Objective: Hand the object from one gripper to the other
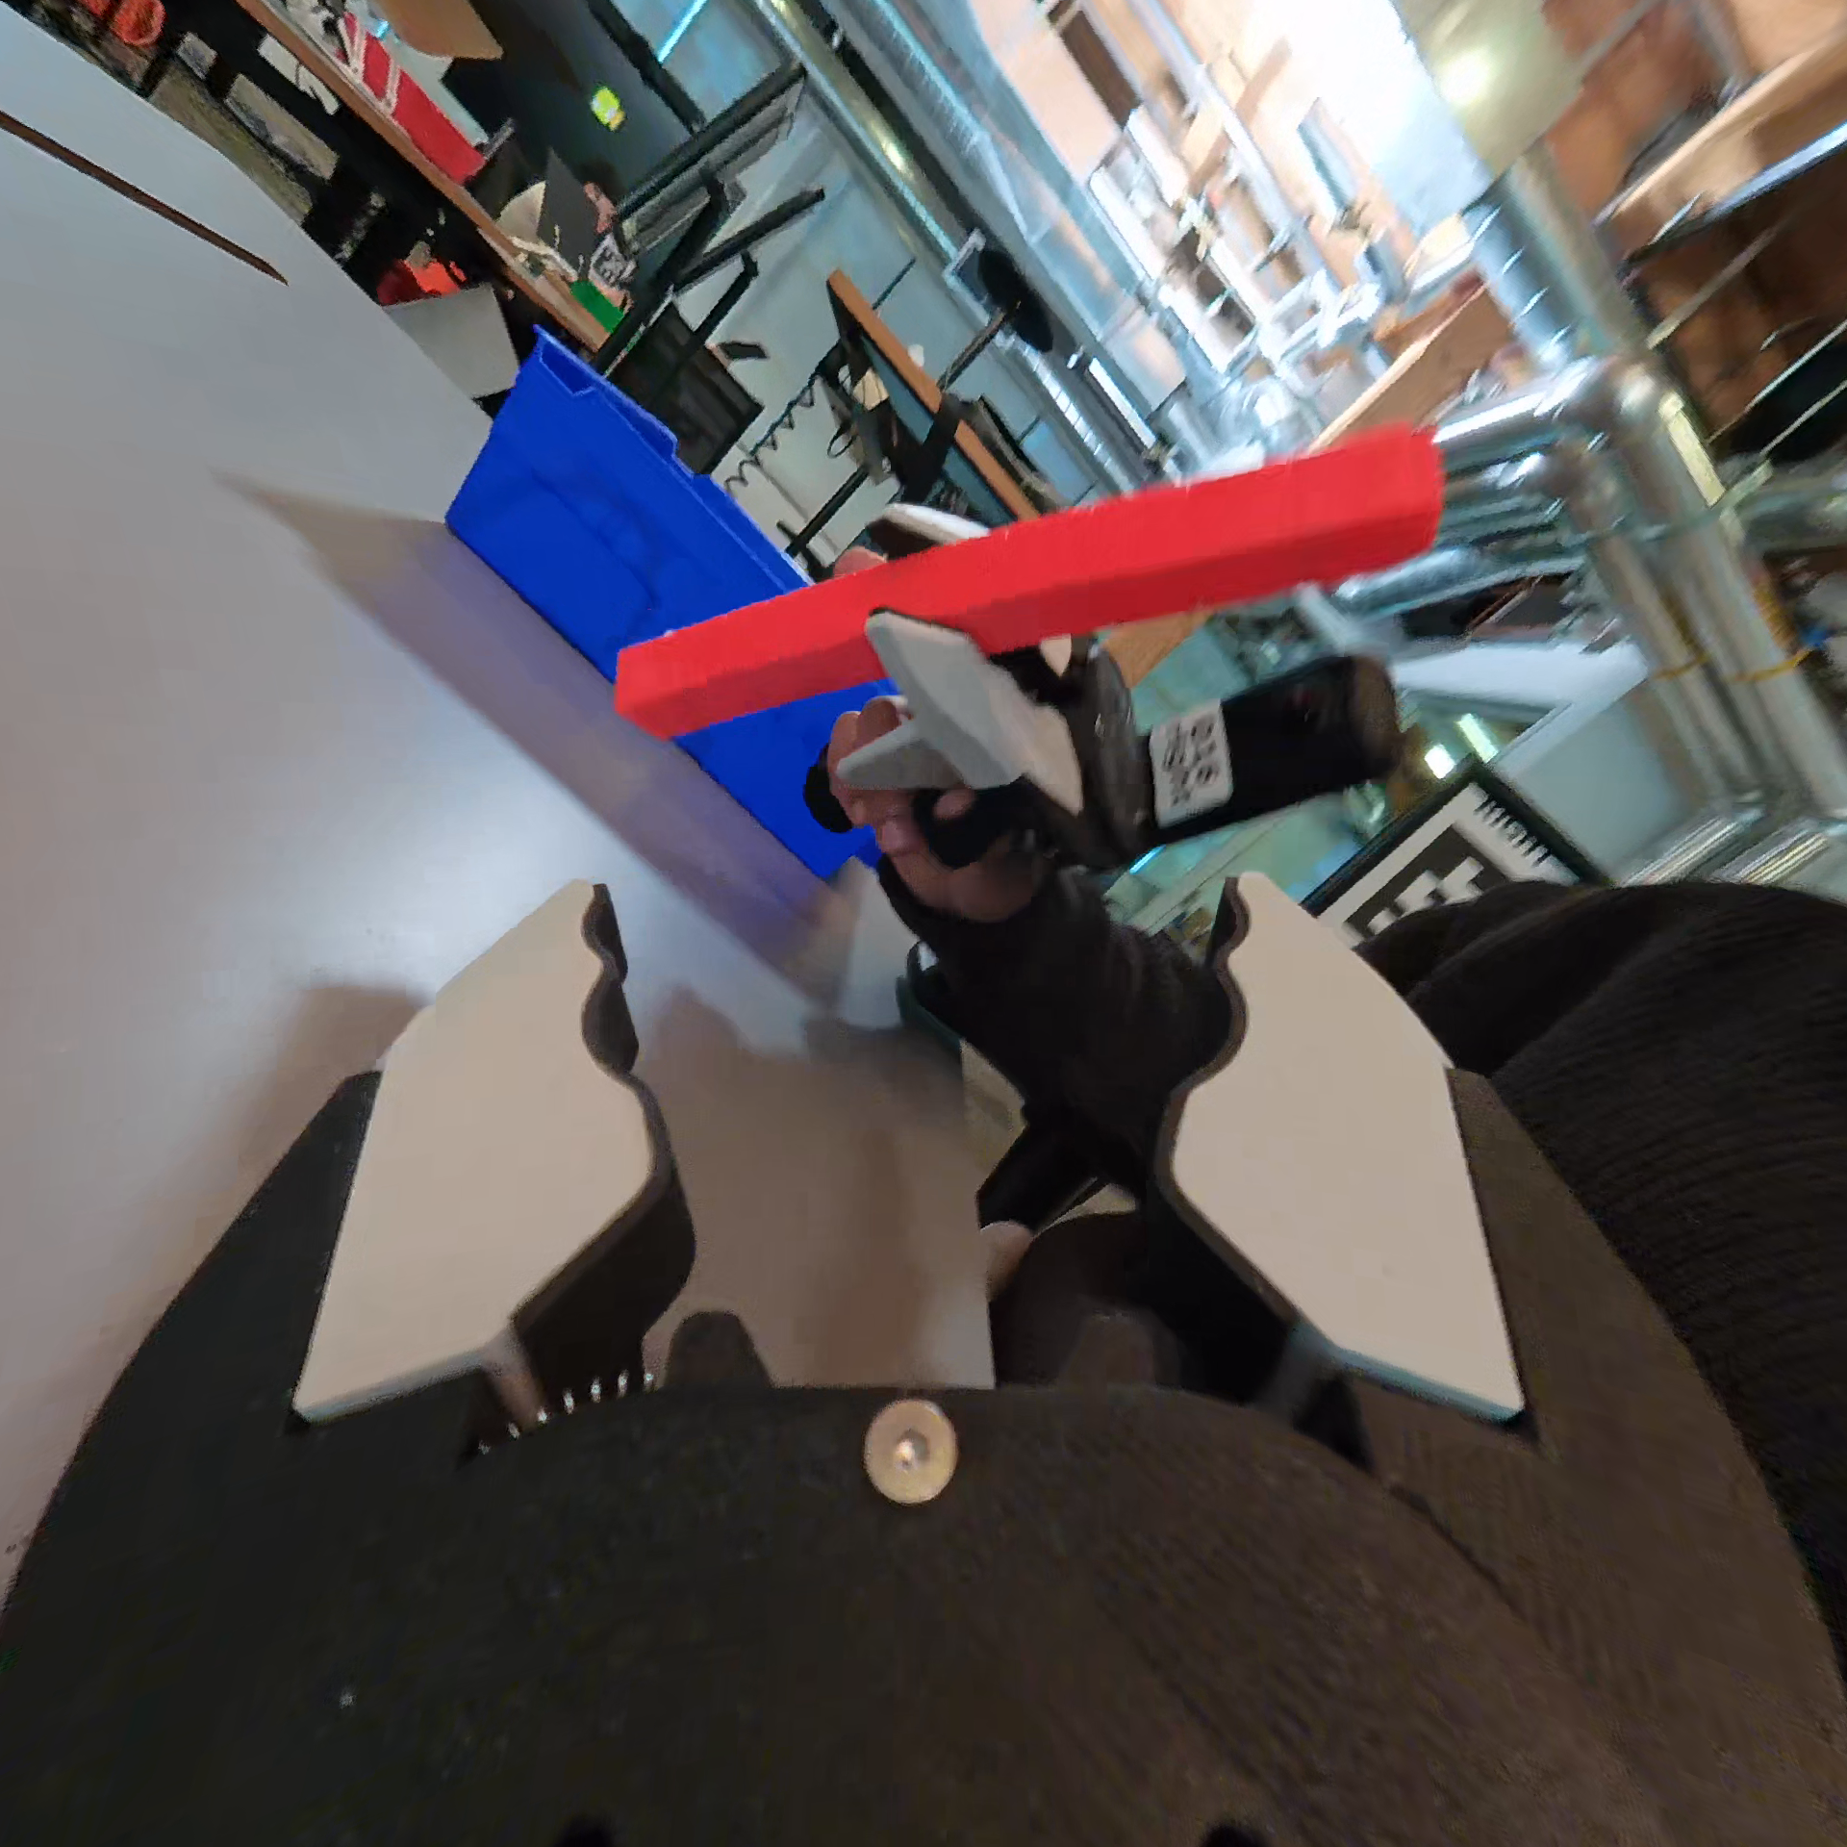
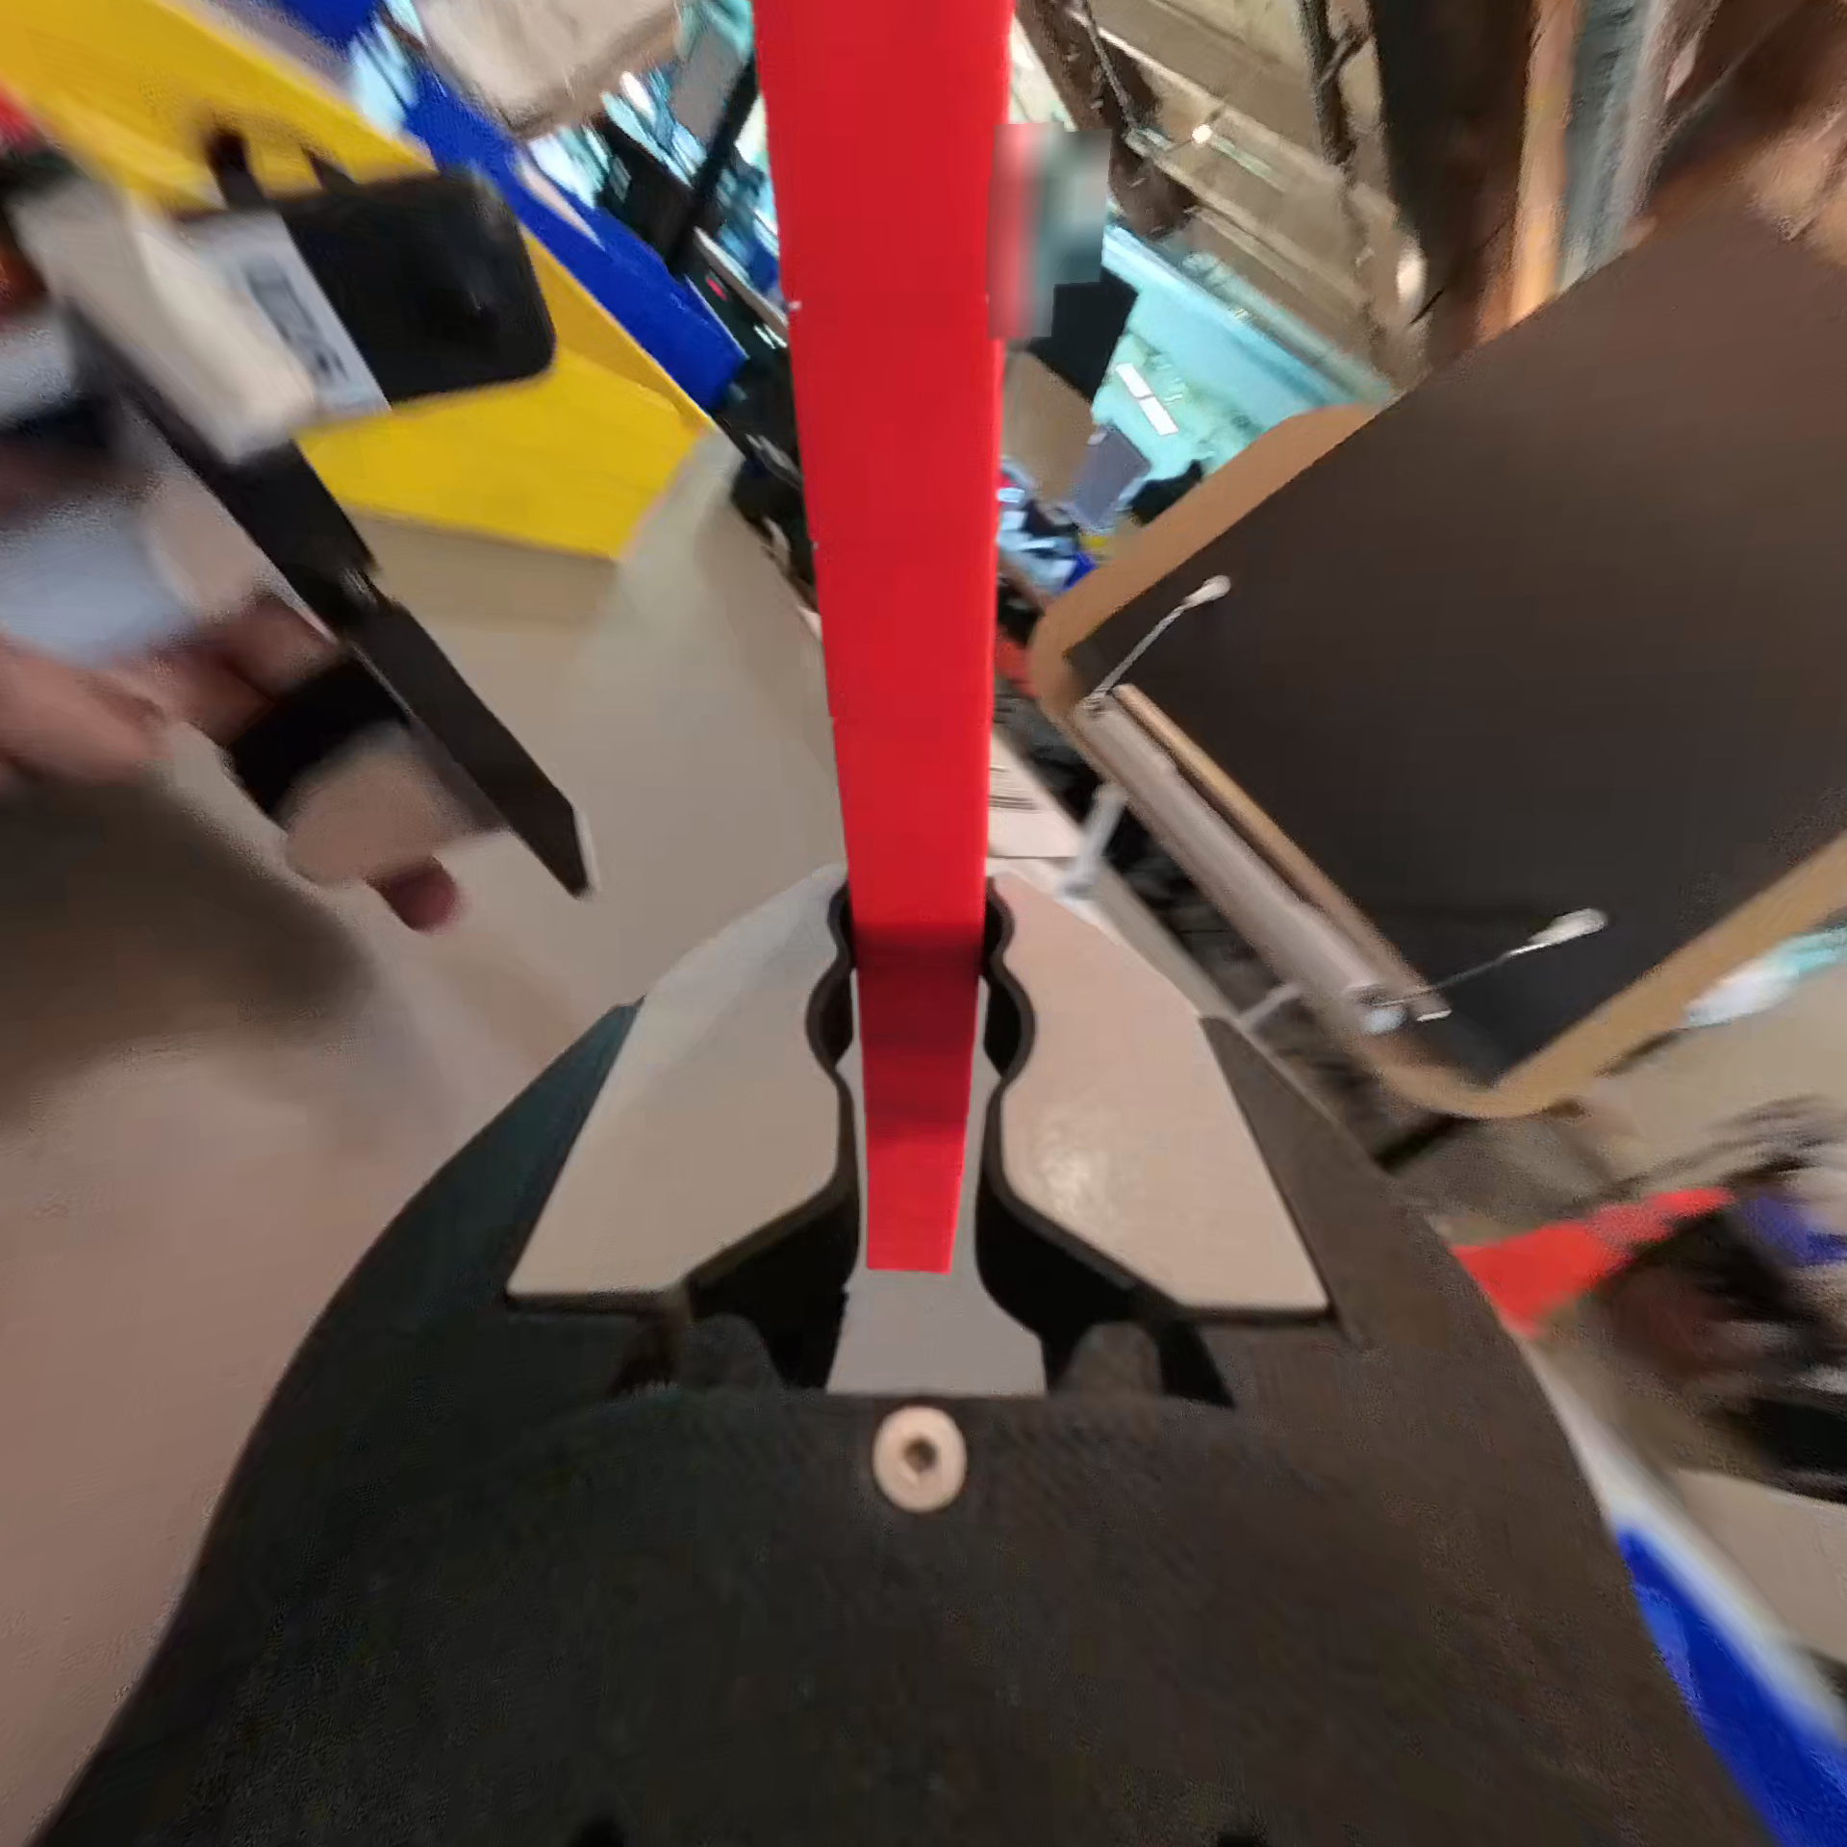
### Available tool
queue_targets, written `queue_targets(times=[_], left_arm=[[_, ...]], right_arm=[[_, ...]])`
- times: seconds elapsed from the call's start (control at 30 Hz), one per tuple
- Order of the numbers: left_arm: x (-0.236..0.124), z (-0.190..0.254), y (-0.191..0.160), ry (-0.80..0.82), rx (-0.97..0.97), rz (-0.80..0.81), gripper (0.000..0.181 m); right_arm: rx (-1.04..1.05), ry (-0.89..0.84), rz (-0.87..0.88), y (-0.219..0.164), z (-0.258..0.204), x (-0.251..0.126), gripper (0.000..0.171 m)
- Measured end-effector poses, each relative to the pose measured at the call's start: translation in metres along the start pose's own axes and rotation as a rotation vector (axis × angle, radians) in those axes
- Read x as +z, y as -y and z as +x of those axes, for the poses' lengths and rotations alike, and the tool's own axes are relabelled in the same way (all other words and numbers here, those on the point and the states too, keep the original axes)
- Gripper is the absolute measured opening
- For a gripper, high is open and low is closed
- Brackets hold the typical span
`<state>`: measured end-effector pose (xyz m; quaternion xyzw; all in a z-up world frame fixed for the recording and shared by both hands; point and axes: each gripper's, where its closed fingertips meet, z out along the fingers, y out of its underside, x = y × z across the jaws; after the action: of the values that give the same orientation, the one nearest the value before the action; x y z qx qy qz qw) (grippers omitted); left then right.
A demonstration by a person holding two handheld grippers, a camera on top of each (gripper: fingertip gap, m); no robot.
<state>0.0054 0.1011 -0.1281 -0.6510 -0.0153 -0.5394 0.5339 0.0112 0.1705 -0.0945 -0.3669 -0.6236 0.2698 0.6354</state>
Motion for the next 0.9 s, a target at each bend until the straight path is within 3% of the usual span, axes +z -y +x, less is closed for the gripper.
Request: queue_targets(times=[0.2,0.33,0.53,0.77,0.9], left_arm=[[0.006,-0.002,-0.015,0.053,0.138,-0.095,0.108],[0.009,0.008,-0.023,-0.007,0.140,-0.132,0.093],[0.015,0.017,-0.045,-0.054,0.164,-0.236,0.073],[0.022,0.021,-0.064,-0.048,0.208,-0.325,0.024],[0.023,0.021,-0.065,-0.051,0.189,-0.328,0.024]], right_arm=[[0.680,0.389,0.132,0.023,-0.022,-0.005,0.023],[1.014,0.556,0.208,0.038,-0.026,-0.009,0.022],[1.134,0.730,0.163,0.045,-0.056,-0.008,0.023],[1.166,0.784,0.141,0.047,-0.069,-0.008,0.023],[1.176,0.785,0.149,0.046,-0.069,-0.007,0.023]])
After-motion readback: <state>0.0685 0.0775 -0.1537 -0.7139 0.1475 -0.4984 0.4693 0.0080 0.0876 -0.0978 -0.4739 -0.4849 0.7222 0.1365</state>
